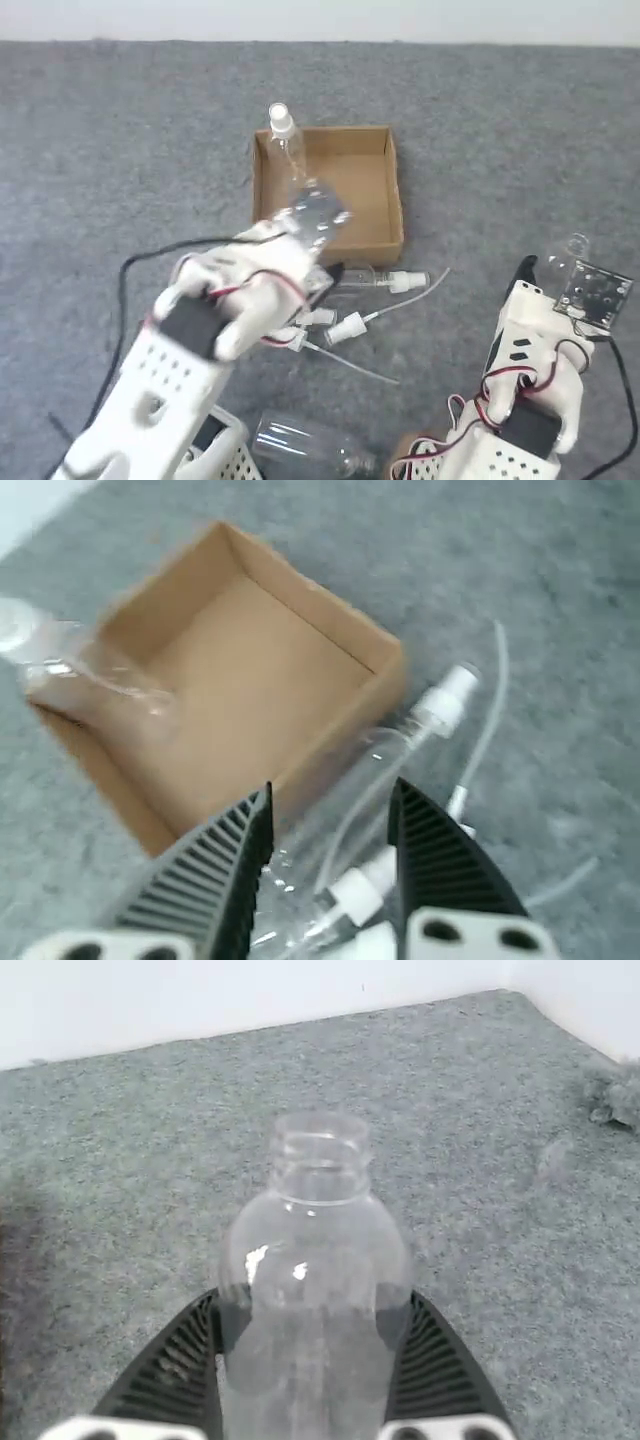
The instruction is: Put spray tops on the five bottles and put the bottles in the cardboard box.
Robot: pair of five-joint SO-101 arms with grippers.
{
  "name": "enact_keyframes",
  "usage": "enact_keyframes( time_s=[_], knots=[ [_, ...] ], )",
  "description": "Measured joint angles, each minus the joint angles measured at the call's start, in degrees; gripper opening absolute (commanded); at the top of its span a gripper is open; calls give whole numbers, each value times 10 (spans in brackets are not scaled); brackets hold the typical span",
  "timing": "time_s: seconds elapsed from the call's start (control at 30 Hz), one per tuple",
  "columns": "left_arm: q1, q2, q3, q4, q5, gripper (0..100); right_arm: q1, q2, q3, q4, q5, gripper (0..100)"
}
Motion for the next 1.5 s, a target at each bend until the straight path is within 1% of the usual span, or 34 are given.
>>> enact_keyframes(
  time_s=[0.07, 0.27, 0.7, 1.0, 1.33, 1.43, 1.5],
  knots=[
    [22, 53, -24, 0, 0, 175, 0, 0, 0, 0, 0, 12],
    [72, 197, -91, 0, -2, 115, 0, 0, 0, 0, 0, 12],
    [143, 411, -220, 0, -4, 112, 0, 0, 0, 0, 0, 13],
    [148, 545, -312, 7, -4, 114, 0, 0, 0, 0, 0, 13],
    [154, 686, -448, 75, -7, 117, 0, 0, 0, 0, 0, 13],
    [153, 724, -484, 97, -24, 118, 0, 0, 0, 0, 0, 13],
    [153, 746, -507, 108, -30, 139, 0, 0, 0, 0, 0, 13]
  ],
)
